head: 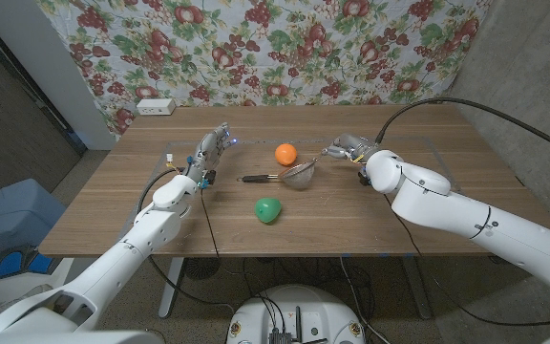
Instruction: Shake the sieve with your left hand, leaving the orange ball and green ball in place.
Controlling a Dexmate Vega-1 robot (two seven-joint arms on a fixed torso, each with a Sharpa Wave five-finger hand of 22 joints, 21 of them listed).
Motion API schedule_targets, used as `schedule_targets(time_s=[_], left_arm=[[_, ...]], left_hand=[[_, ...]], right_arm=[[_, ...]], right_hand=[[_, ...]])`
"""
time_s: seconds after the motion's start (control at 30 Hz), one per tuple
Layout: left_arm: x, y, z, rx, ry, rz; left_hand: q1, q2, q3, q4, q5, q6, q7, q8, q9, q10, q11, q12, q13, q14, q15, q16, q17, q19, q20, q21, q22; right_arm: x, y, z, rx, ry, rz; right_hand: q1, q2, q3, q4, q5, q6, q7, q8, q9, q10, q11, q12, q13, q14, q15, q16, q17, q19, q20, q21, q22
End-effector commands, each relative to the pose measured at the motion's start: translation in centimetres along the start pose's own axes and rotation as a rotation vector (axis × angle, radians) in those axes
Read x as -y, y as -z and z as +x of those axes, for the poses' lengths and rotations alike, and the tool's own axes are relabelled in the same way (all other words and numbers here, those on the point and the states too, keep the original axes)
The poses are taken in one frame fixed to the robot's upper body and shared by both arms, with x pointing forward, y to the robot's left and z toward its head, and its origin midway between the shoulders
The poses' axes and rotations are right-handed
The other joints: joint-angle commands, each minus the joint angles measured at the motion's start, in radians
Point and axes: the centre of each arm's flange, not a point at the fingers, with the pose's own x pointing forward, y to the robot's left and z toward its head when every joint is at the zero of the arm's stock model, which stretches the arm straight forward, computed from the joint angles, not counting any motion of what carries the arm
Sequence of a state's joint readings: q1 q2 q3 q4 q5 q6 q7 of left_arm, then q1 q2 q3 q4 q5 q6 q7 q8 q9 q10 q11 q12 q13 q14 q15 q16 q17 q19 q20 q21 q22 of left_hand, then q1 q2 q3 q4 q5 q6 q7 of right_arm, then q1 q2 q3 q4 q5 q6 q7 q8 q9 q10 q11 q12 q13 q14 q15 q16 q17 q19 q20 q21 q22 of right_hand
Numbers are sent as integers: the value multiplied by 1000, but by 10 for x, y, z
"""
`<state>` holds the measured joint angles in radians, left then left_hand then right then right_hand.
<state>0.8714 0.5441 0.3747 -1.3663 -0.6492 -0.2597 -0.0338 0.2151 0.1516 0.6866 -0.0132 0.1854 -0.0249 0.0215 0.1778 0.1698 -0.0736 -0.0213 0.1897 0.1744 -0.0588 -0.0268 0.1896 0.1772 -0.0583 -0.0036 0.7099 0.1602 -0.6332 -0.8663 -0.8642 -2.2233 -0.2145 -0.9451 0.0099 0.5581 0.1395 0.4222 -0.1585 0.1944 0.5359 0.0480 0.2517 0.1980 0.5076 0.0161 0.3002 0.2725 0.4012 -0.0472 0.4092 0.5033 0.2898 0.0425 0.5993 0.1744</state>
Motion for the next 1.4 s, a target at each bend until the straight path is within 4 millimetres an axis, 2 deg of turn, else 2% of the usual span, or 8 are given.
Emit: schedule_targets(time_s=[0.03, 0.23, 0.3, 0.33, 0.7, 1.03, 1.3, 1.4], left_arm=[[0, 0, -1, -3, -2, -1], [-1, 1, 0, -5, -2, -3], [-1, 1, 1, -5, -2, -1], [-2, 1, 1, -6, -3, -1], [-3, 2, 3, -8, -5, -4], [-5, 4, 4, -8, -10, -9], [-6, 4, 5, -10, -9, -9], [-6, 4, 5, -9, -9, -11]], left_hand=[[-5, 34, 3, -10, 2, -1, 7, 2, 4, -4, 8, 2, 3, -1, 4, 6, 1, 4, -2, -3, 6], [-3, 33, 3, -13, 2, -2, 8, 2, 4, -4, 8, 2, 3, -1, 5, 5, 0, 5, -1, -6, 6], [-3, 33, 4, -14, 2, -1, 8, 2, 4, -4, 9, 2, 3, -1, 5, 5, 0, 5, -1, -7, 6], [-2, 33, 4, -15, 2, -2, 8, 2, 4, -5, 9, 2, 3, -1, 5, 4, 0, 6, 0, -8, 6], [0, 34, 5, -18, 2, -2, 8, 2, 4, -5, 9, 2, 3, -2, 3, 4, 0, 7, 0, -14, 7], [1, 34, 5, -19, 1, -2, 8, 3, 4, -6, 9, 2, 3, -2, 4, 4, 0, 9, 1, -18, 7], [1, 35, 5, -20, 1, -2, 8, 3, 4, -5, 9, 2, 3, -1, 4, 4, 0, 10, 1, -21, 7], [1, 35, 5, -20, 1, -2, 8, 3, 4, -5, 10, 2, 3, -1, 4, 4, 0, 10, 1, -22, 7]], right_arm=[[-1, -7, 6, -41, -4, -38], [-3, -11, 11, -62, -5, -55], [-3, -12, 12, -62, -10, -55], [-4, -12, 13, -61, -13, -55], [-6, -19, 22, -52, -34, -69], [-6, -24, 30, -51, -65, -85], [-8, -28, 33, -48, -82, -98], [-9, -30, 35, -50, -91, -106]], right_hand=[[12, -7, -4, -5, -4, 11, -2, 7, 6, 12, -6, 6, 9, 15, 1, 13, 7, 13, -3, -2, 6], [17, -30, -23, -5, -15, 27, 1, 10, 8, 32, -1, 16, 23, 37, -2, 30, 15, 26, 0, -3, 6], [16, -37, -33, -1, -18, 39, 7, 14, 10, 51, 7, 26, 32, 58, 0, 44, 22, 40, 8, 0, 6], [17, -38, -36, 0, -19, 44, 3, 15, 11, 58, 0, 30, 36, 61, -3, 48, 25, 38, 5, -2, 6], [24, -36, -60, 6, -20, 86, 1, 36, 25, 120, -17, 64, 74, 115, -3, 99, 62, 63, 4, 1, 8], [28, -42, -72, 4, -21, 75, 9, 37, 32, 121, -18, 69, 93, 124, -3, 117, 80, 75, 10, 4, 9], [37, -40, -84, 5, -20, 85, 13, 46, 39, 178, -18, 106, 126, 168, -8, 157, 114, 98, 5, 12, 11], [44, -42, -88, 2, -20, 101, 15, 54, 42, 198, -26, 123, 139, 183, -13, 171, 128, 106, 6, 15, 12]])
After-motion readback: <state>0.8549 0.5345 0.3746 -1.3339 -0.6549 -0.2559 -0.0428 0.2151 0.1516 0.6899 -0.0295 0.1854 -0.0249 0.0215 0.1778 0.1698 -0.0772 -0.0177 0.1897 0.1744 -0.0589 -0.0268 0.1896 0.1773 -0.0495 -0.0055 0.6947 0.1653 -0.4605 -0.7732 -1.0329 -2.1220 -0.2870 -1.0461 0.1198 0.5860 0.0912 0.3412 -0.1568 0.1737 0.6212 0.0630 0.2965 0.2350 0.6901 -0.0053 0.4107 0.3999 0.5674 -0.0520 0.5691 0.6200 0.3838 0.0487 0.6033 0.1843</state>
